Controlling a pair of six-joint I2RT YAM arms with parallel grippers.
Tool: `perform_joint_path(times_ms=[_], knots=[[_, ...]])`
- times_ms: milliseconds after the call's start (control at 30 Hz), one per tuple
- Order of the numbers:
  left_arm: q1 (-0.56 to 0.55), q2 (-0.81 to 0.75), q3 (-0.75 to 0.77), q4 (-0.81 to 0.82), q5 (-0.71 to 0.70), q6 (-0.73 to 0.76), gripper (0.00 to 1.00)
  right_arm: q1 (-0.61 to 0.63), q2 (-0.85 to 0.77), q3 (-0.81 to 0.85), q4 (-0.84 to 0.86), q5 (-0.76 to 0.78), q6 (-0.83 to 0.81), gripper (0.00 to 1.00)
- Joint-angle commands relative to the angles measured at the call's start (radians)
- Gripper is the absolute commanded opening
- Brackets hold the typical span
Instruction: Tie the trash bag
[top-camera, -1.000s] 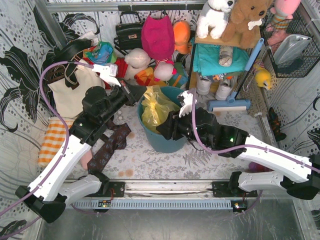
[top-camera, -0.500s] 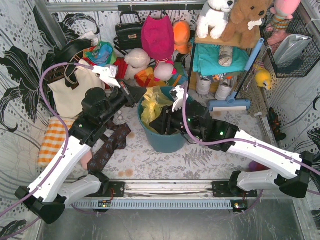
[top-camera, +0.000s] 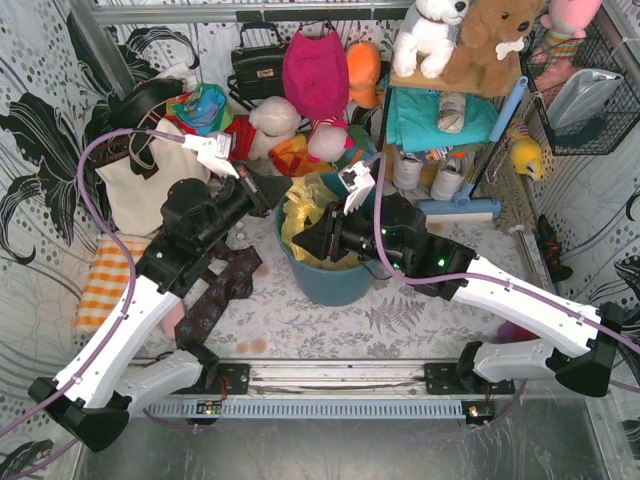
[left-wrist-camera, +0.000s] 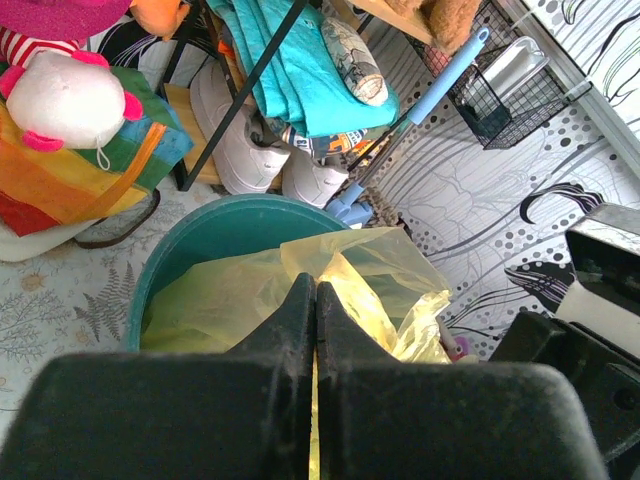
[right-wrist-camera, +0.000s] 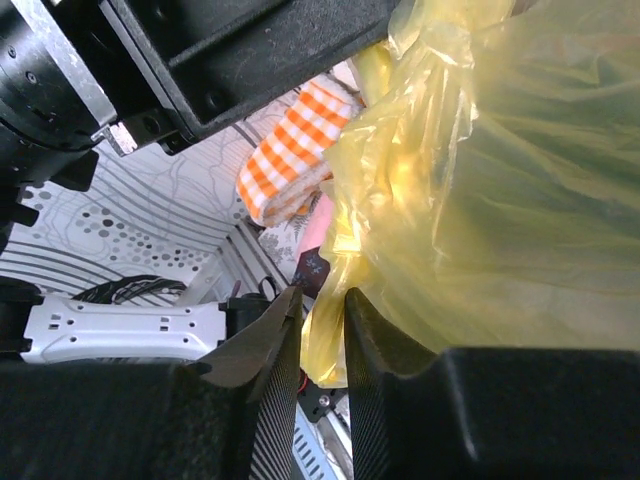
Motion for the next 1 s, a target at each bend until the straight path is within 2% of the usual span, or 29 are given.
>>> perform_joint_path(times_ms=[0, 67, 333, 400, 633, 867, 967], knots=[[0.003, -0.024, -0.01, 0.048, 0.008, -0.004, 0.0, -0.012, 0.028, -0.005, 0.055, -0.07, 0.037, 0.26], [0.005, -0.026, -0.01, 0.046, 0.007, -0.004, 0.0, -0.017, 0.039, -0.005, 0.037, -0.081, 0.052, 0.31], [0.003, -0.032, -0.012, 0.04, 0.005, -0.005, 0.0, -0.026, 0.067, -0.033, 0.047, -0.124, 0.096, 0.36], [0.004, -0.035, -0.013, 0.04, 0.003, -0.006, 0.0, -0.026, 0.069, -0.038, 0.056, -0.121, 0.1, 0.34], [0.004, -0.038, -0.014, 0.038, 0.001, -0.006, 0.0, -0.026, 0.05, -0.034, 0.02, -0.091, 0.095, 0.01], [0.004, -0.03, -0.012, 0.043, -0.004, -0.002, 0.0, -0.026, -0.019, -0.042, -0.045, -0.05, 0.095, 0.0], [0.004, -0.029, -0.01, 0.043, -0.007, 0.002, 0.0, -0.026, -0.045, -0.019, -0.141, -0.01, 0.077, 0.0]])
